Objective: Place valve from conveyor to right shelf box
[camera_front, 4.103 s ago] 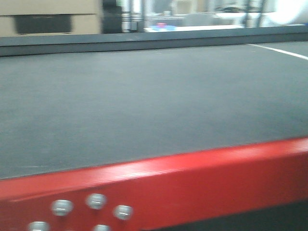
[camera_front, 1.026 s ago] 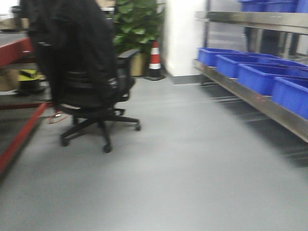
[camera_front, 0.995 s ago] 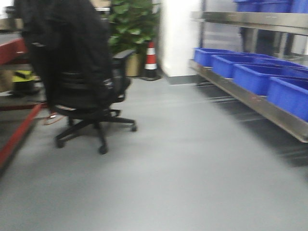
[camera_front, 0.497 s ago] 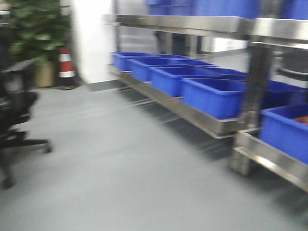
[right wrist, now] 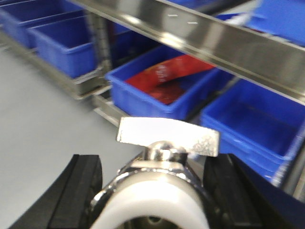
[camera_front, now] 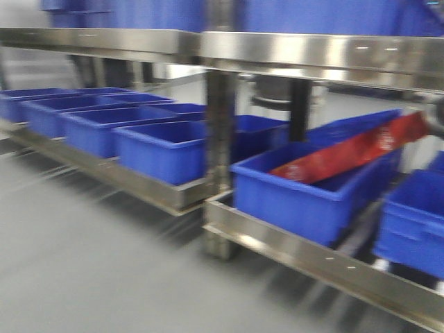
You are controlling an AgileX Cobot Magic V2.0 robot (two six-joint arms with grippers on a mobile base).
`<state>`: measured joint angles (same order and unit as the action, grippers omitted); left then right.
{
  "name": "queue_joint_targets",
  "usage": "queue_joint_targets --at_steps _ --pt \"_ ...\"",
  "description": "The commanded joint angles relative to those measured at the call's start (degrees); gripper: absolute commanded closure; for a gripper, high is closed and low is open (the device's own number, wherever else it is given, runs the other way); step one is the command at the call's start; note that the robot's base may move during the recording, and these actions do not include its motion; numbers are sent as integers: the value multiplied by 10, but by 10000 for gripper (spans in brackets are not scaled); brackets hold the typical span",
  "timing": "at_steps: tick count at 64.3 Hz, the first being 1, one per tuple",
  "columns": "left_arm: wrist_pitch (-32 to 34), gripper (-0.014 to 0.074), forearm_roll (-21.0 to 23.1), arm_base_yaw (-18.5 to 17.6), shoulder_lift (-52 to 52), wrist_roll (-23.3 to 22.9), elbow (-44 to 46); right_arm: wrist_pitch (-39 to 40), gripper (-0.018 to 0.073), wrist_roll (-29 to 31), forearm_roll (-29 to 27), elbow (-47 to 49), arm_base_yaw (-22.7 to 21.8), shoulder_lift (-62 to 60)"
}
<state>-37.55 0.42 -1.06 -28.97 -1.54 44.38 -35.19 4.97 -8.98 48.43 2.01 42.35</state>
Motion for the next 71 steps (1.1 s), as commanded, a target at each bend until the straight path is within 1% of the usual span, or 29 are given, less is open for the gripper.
queue_joint_targets --at_steps 1,71 --pt "26 707 4 1 4 0 3 42 727 6 3 5 0 -7" --pt "26 707 4 1 4 0 3 42 727 6 3 5 0 -7"
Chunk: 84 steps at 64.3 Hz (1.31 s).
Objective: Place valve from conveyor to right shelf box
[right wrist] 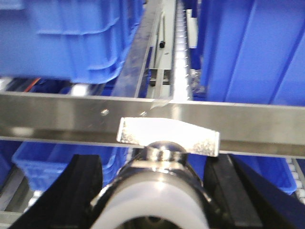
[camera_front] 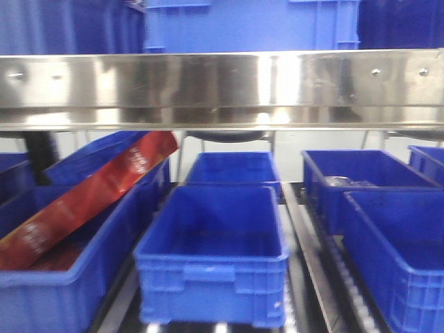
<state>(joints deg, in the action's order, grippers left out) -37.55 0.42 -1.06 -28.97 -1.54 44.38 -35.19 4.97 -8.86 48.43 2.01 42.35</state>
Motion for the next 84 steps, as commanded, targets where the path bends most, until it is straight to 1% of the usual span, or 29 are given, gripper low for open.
queue_joint_targets --at_steps 1,84 --pt "26 707 4 1 4 0 3 42 727 6 1 5 0 -7" --pt "26 707 4 1 4 0 3 42 727 6 1 5 0 -7"
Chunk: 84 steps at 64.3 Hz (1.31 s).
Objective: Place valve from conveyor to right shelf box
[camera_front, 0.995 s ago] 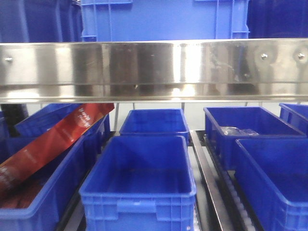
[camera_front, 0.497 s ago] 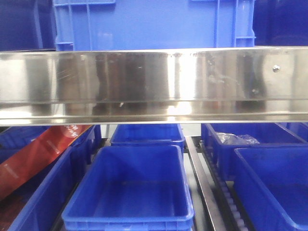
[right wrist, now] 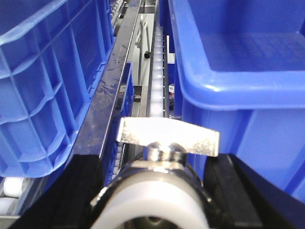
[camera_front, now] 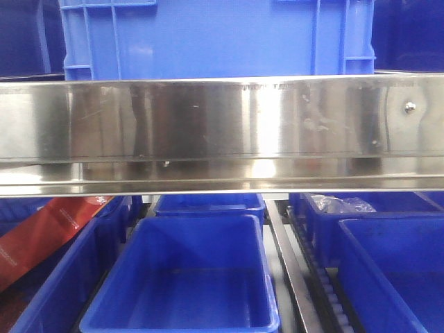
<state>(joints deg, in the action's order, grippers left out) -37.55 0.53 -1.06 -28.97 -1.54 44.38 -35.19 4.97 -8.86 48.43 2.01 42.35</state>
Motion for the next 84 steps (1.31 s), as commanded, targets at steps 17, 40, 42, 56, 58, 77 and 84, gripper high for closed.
queue_joint_targets --at_steps 17,40,42,56,58,77,84 --pt "26 707 3 1 4 0 3 42 727 6 1 5 0 -7" --pt "26 707 3 1 4 0 3 42 727 6 1 5 0 -7" --pt "26 707 3 1 4 0 3 42 727 6 1 5 0 -7" --pt "28 707 3 1 4 0 3 42 727 6 1 5 0 -7" --pt "32 707 3 1 4 0 3 42 727 6 1 5 0 -7" --pt "41 707 4 -26 0 0 10 54 727 6 -22 19 1 -6" --pt "26 707 -2 -56 -32 0 37 51 727 7 -24 47 26 9"
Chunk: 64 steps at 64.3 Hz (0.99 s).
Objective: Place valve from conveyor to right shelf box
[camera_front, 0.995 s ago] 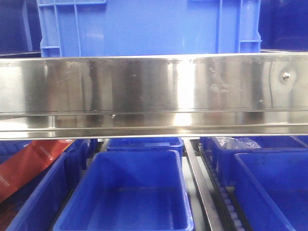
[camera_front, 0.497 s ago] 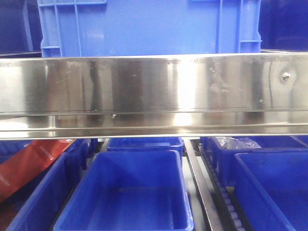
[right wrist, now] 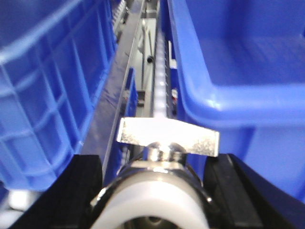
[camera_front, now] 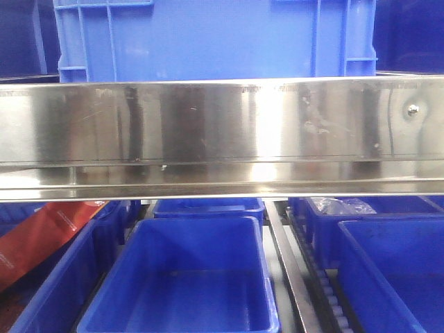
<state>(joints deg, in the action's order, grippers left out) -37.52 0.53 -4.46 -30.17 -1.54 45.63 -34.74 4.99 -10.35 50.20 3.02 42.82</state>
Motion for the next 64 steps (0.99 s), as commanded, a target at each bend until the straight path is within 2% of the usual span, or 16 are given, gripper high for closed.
queue_joint_targets --at_steps 1,13,23,38,48,64 --pt "25 707 -5 -26 -25 0 31 48 727 7 -9 33 21 7" --pt "28 707 -2 -68 -132 0 126 57 727 8 -9 96 101 57" --pt "44 707 -2 -107 -218 0 227 95 727 8 -9 153 149 110" --pt "45 707 -5 -195 -387 0 405 153 727 8 -9 259 217 221" --pt "45 707 -8 -231 -499 0 506 173 727 8 -9 323 241 297" --pt "45 707 -5 -239 -642 0 605 176 727 8 -9 403 242 409"
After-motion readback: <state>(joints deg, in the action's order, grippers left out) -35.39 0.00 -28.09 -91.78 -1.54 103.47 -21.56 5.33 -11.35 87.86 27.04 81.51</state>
